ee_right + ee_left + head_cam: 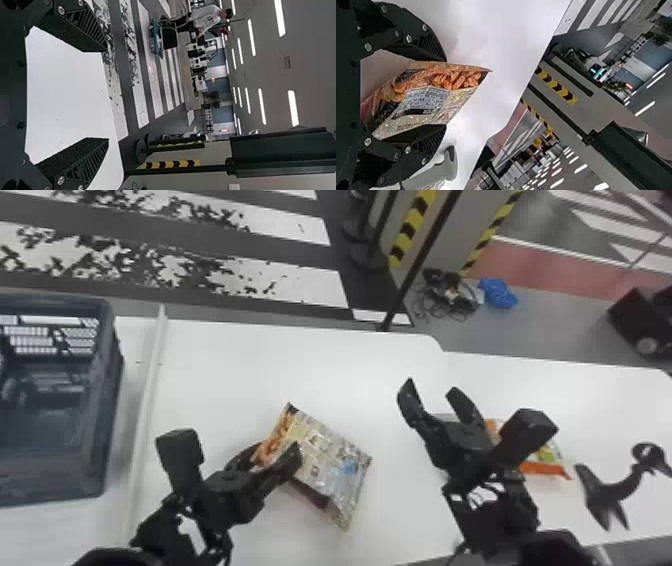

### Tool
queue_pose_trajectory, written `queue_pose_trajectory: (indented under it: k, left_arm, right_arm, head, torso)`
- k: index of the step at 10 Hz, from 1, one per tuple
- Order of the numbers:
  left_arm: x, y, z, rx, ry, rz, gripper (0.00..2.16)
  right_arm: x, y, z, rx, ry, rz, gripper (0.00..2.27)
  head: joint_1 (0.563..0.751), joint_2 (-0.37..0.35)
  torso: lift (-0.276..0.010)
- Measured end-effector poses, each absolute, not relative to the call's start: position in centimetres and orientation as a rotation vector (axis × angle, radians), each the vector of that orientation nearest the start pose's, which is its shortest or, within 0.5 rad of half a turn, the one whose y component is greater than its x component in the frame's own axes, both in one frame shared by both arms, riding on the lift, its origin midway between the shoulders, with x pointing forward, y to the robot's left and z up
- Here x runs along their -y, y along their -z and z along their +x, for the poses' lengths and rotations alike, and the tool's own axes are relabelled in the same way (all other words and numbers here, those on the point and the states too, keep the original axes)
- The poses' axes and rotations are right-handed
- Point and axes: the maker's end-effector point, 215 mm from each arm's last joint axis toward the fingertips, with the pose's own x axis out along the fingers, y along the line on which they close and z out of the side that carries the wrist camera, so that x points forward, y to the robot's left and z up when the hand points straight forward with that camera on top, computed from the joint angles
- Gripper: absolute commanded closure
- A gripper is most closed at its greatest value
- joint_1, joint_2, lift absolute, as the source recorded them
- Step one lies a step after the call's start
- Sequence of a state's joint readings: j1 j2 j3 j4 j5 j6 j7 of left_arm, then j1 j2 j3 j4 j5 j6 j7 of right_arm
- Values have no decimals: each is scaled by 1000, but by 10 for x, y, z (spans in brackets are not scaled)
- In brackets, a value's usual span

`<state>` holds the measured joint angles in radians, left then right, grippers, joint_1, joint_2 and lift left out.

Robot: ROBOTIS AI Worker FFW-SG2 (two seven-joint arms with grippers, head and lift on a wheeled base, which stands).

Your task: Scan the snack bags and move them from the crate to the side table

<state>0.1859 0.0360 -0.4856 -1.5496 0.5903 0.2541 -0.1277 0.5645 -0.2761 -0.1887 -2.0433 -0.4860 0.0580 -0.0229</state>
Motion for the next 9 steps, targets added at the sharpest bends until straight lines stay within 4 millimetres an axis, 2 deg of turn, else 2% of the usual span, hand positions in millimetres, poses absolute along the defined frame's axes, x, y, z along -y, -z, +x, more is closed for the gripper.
queue_pose_trajectory:
  k: [3,4,6,9]
  left_arm:
    - [62,487,416,-517,554,-404,36]
    - [59,488,414,-523,550,-288,36]
    - [61,504,402,-572,545,-74,36]
    - [55,526,398,-588,505,141,36]
  right_arm:
    - [353,351,431,-107,59,152,134]
    - [353,350,431,-105,59,152,134]
    - [353,348,431,-99,58,153,134]
    - [353,345,431,-88,56,157,134]
  head:
    - [695,-350]
    - [695,-350]
    - [695,-350]
    - [695,-350]
  torso:
    - [-87]
    - [-87]
    - [-87]
    - [-87]
